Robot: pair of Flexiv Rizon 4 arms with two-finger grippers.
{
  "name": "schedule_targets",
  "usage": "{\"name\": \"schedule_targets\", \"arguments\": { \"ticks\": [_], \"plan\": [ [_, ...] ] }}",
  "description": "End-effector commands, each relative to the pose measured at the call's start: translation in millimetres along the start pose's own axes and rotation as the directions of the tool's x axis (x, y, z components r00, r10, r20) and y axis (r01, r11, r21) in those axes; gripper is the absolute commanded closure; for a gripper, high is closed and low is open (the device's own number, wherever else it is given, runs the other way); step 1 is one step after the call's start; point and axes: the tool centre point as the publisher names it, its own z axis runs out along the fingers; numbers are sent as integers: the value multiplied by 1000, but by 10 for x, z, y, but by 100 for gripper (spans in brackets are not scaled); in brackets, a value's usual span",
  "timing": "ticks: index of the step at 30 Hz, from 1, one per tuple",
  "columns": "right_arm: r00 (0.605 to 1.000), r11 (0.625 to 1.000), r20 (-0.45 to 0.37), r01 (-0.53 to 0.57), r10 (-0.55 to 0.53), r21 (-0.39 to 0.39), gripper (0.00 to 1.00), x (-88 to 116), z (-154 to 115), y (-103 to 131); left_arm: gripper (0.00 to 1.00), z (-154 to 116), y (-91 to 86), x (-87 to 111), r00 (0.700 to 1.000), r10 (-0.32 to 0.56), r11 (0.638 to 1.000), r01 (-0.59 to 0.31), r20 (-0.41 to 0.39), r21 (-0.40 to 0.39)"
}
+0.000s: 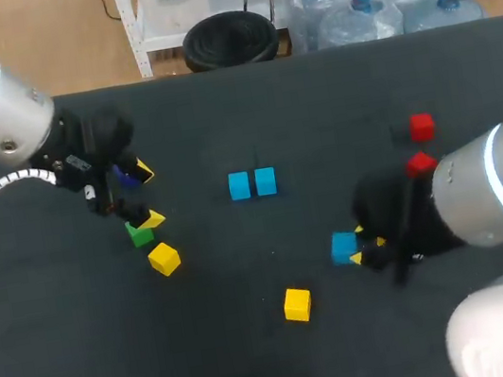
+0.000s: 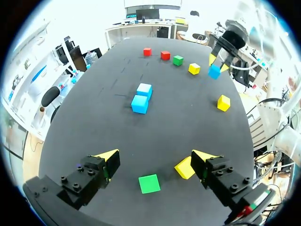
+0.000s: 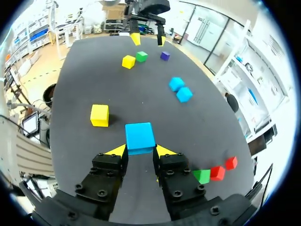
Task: Place the blue cubes, place green cubes on the blue cubes, place the yellow cubes on the green cubes, then place the red cubes on the yellow cubes, and place purple cube on the red cubes.
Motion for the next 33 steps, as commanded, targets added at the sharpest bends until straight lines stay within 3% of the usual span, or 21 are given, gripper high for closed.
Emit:
{"name": "schedule_targets", "arguments": {
  "ticks": [1,8,21,33],
  "plan": [
    [999,973,23,50,-46,-224,100,16,-141,-112,0,-1,3,13,1000,3,1000,-3,4,0],
    [989,937,63,146,-133,-317,100,-33,-143,-279,0,-1,3,13,1000,3,1000,-3,4,0],
    [992,925,91,116,-89,-362,100,-150,103,-680,0,-1,3,13,1000,3,1000,-3,4,0],
    [975,877,118,223,-190,-425,100,-352,390,-1000,0,-1,3,13,1000,3,1000,-3,4,0]
  ]
}}
